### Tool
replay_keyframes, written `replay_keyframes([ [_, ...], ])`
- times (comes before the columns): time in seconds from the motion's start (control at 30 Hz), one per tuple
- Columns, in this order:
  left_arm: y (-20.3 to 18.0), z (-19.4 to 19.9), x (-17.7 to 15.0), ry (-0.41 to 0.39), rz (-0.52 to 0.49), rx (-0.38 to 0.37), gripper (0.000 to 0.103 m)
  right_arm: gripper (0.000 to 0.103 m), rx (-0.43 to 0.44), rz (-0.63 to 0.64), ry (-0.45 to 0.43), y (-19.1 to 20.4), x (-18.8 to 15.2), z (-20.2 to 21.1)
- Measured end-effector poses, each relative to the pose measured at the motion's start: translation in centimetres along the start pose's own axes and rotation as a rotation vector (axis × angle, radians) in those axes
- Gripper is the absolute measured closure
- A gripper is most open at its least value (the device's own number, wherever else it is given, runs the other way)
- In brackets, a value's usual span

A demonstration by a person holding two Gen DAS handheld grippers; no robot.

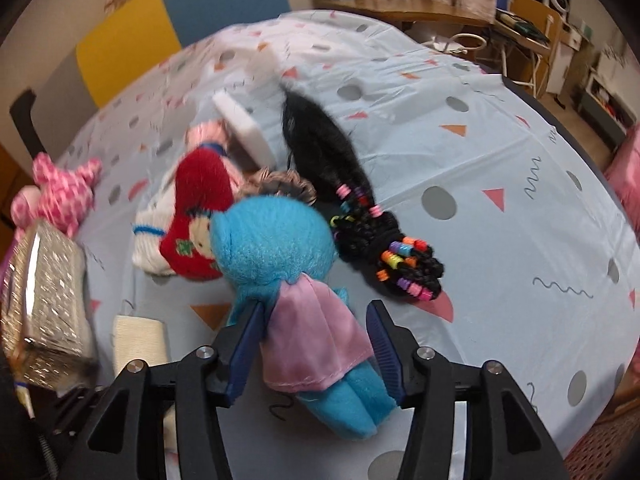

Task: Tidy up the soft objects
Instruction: 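Move the left tool to the beige rolled cloth and grasp it, then place beige cloth in gold tray with left tool while right tool grasps blue doll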

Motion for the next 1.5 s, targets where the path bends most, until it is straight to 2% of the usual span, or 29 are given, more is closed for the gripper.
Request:
replay_keyframes([
  [0.07,0.1,0.5,-0.1,0.001,0.001,-0.005,0.070,0.050,0.001,0.033,-0.006,0.5,0.0,-0.1],
  [0.1,0.0,1.0,-0.2,-0.007,-0.005,-0.008,0.071,0.063,0.003,0.055,0.001,0.8,-0.1,-0.3],
  [0.13,-0.1,1.5,-0.2,-0.018,-0.013,-0.011,0.071,0.071,0.009,0.072,0.013,1.1,-0.3,-0.5],
  [0.27,-0.4,3.9,0.9,-0.063,-0.021,-0.045,0.071,0.073,-0.020,0.160,0.040,2.4,-1.1,-0.9],
  [0.47,1.2,6.7,6.2,-0.145,0.019,-0.046,0.071,0.073,-0.010,0.160,0.054,2.5,-1.1,-1.2],
  [0.7,6.3,8.6,13.5,-0.233,0.116,0.079,0.071,0.071,-0.014,0.180,0.056,2.6,-1.1,-1.3],
  [0.93,14.6,11.7,15.4,-0.302,0.223,0.229,0.071,0.069,-0.016,0.187,0.054,2.7,-1.1,-1.4],
  [1.03,18.3,13.6,14.6,-0.328,0.263,0.287,0.071,0.068,-0.025,0.201,0.052,2.9,-1.2,-1.4],
  [1.17,23.1,15.9,11.5,-0.344,0.317,0.356,0.071,0.067,-0.043,0.219,0.047,3.2,-1.3,-1.5],
  [1.37,27.6,19.1,2.9,-0.345,0.370,0.436,0.070,0.066,-0.069,0.248,0.041,3.6,-1.3,-1.6],
  [1.5,30.1,20.5,-3.7,-0.324,0.443,0.481,0.070,0.068,-0.094,0.289,0.037,4.0,-1.6,-1.7],
])
Point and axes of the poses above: each gripper's, at about its wrist camera, not at the fingertips, and z roughly against the way its jaws point, y to its left, x to its top, the point moved 1 cm from there along -z, roughly the way its jaws point, and after that the axes turned 4 degrees about -y, right-handed, at the moved point
